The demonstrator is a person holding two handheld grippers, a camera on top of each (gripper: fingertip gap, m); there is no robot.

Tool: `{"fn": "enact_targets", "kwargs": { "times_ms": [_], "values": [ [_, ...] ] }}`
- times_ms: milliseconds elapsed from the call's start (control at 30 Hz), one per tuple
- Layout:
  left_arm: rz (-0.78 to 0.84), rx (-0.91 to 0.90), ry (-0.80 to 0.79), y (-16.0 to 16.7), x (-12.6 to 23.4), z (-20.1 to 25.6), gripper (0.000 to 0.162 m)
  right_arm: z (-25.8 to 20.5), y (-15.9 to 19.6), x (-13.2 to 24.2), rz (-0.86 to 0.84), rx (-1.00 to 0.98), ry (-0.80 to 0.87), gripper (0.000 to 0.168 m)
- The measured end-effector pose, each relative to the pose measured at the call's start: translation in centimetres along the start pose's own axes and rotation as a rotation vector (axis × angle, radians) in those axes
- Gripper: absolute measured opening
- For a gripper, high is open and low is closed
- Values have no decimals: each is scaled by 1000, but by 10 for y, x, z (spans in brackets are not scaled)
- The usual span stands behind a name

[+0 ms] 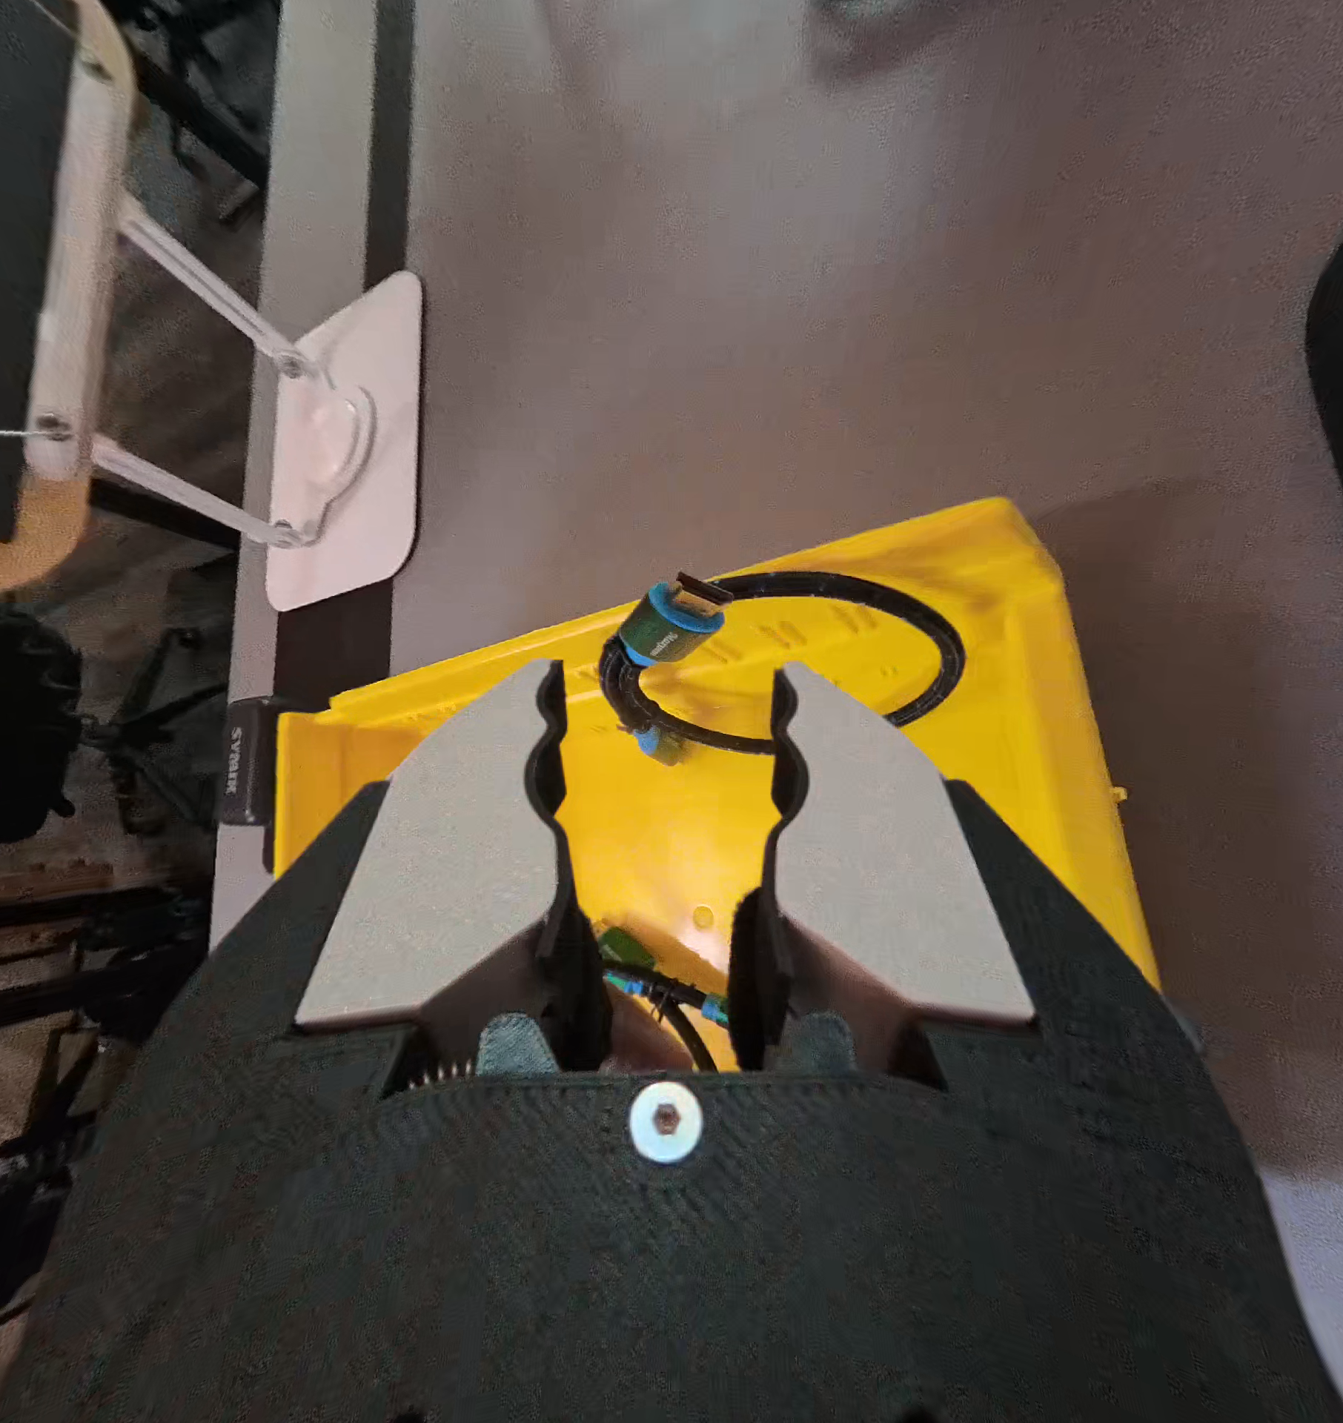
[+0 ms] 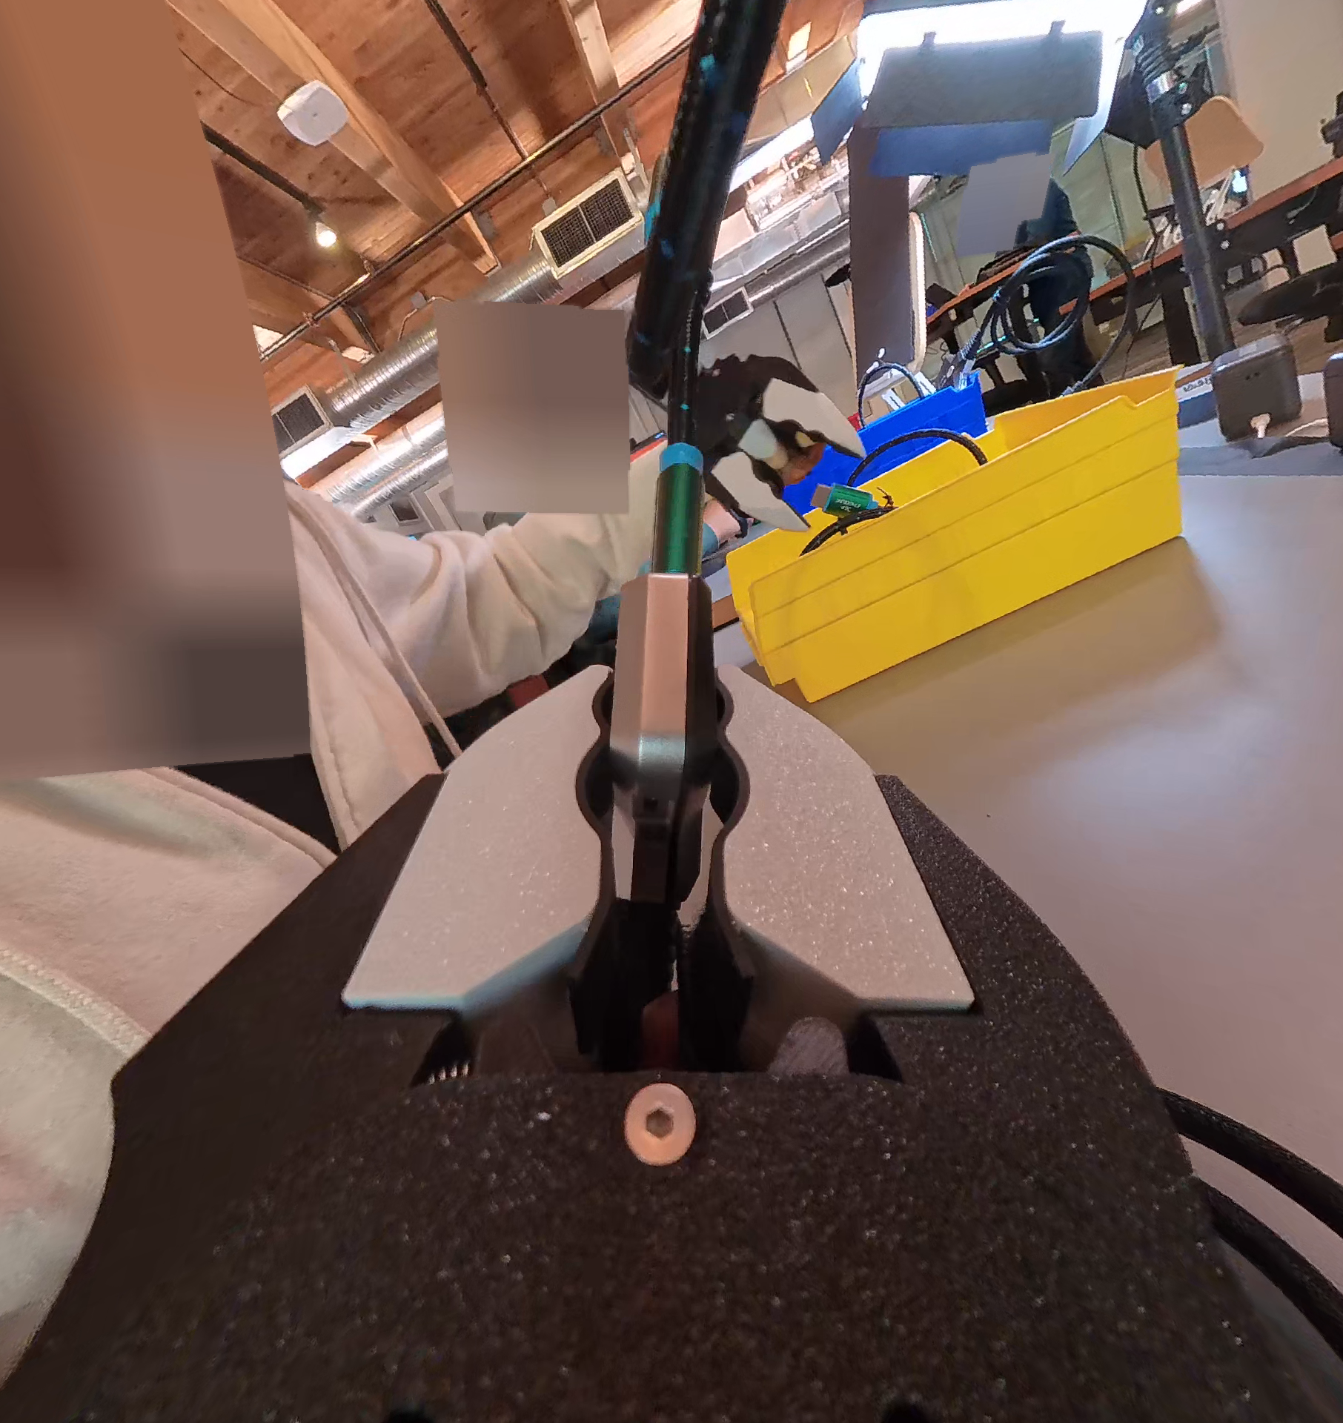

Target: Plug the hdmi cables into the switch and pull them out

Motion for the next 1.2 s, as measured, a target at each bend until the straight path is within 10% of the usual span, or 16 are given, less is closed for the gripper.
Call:
{"fn": "enact_targets", "kwargs": {
  "times_ms": [533,833,1200],
  "values": [
    [151,-90,126,2,-22,-4,22,5,7,-4,-47,-21,-22,21],
    [-349,-30,45,-84,42,-2,22,5,5,-6,-83,30,47,21],
    [-530,-92,-51,-138,-123,125,22,-13,-4,5,-158,-111,29,21]
  ]
}}
Point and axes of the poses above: each gripper's, where its closed fingertips meet, x back along the fingers, y out of its underside, z = x × y across the jaws, the point moved 4 cm from there along x, back along the fingers, and after that the axes turned 7 degrees about x, right-handed, at the moved point
